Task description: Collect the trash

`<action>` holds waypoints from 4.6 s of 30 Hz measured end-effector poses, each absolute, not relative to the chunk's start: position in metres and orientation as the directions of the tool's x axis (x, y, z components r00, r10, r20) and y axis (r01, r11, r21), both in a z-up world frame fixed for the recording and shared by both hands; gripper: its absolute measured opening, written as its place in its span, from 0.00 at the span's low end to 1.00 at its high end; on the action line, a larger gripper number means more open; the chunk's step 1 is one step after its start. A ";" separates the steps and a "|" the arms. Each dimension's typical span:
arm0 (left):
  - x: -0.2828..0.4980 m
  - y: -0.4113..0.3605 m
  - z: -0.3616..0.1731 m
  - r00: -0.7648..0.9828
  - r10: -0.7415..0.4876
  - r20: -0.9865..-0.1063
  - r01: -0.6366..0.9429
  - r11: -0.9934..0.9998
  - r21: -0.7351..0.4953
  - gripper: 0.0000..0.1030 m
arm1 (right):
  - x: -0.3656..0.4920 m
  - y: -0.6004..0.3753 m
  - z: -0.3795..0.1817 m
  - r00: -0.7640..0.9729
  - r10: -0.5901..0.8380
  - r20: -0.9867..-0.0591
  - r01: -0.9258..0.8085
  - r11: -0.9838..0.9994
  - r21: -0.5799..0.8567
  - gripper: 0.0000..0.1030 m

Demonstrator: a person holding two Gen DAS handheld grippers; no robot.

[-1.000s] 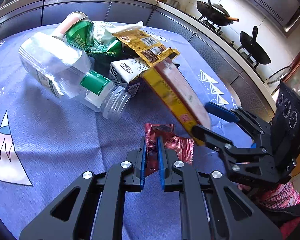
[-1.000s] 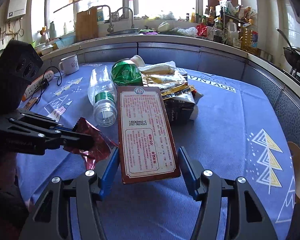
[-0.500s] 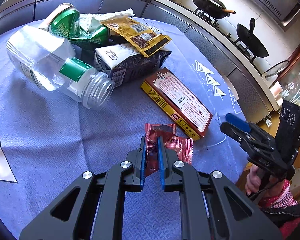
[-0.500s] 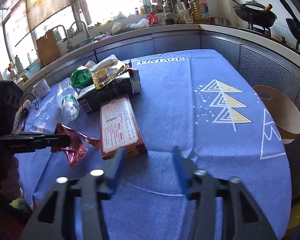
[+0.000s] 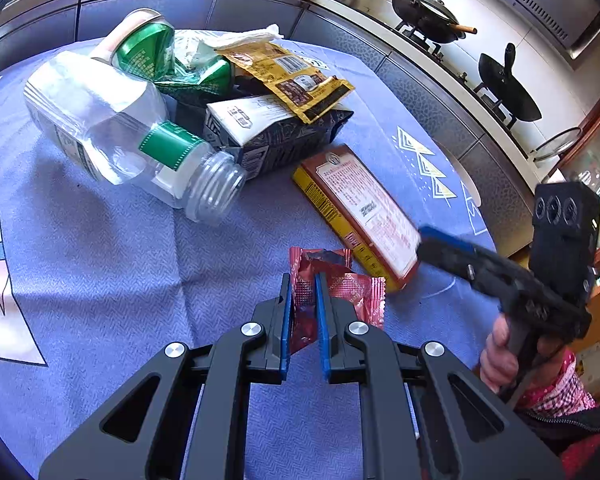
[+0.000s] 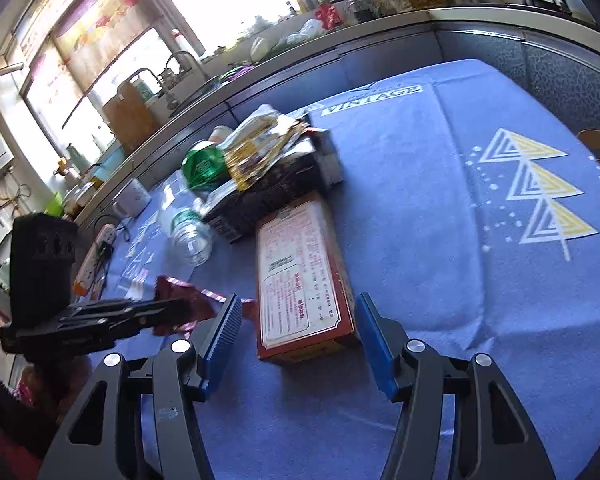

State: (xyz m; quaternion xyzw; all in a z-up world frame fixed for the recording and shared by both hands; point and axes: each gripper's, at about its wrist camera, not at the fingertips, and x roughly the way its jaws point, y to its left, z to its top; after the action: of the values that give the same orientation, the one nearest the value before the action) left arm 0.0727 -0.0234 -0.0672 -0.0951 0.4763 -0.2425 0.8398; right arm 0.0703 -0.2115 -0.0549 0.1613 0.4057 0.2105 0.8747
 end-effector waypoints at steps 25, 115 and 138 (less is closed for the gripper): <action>0.081 -0.034 -0.077 0.409 -0.481 -0.775 0.314 0.872 -0.376 0.11 | 0.077 -0.216 -0.077 0.493 0.604 -0.626 -0.122 0.761 0.637 0.46; 0.159 -0.234 0.020 0.351 -0.602 -0.717 0.658 0.703 -0.269 0.11 | 0.030 -0.397 -0.050 0.800 0.305 -0.516 0.204 0.671 0.713 0.22; 0.262 -0.443 -0.042 0.289 -0.500 -0.816 0.707 0.687 -0.171 0.53 | 0.068 -0.530 -0.072 0.828 -0.003 -0.561 0.443 0.616 0.651 0.57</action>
State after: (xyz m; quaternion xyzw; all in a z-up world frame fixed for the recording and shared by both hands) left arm 0.2618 -0.4434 -0.0417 0.1122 0.4600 -0.3796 0.7948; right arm 0.0681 -0.5297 -0.0724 0.4184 0.2629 -0.1299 0.8596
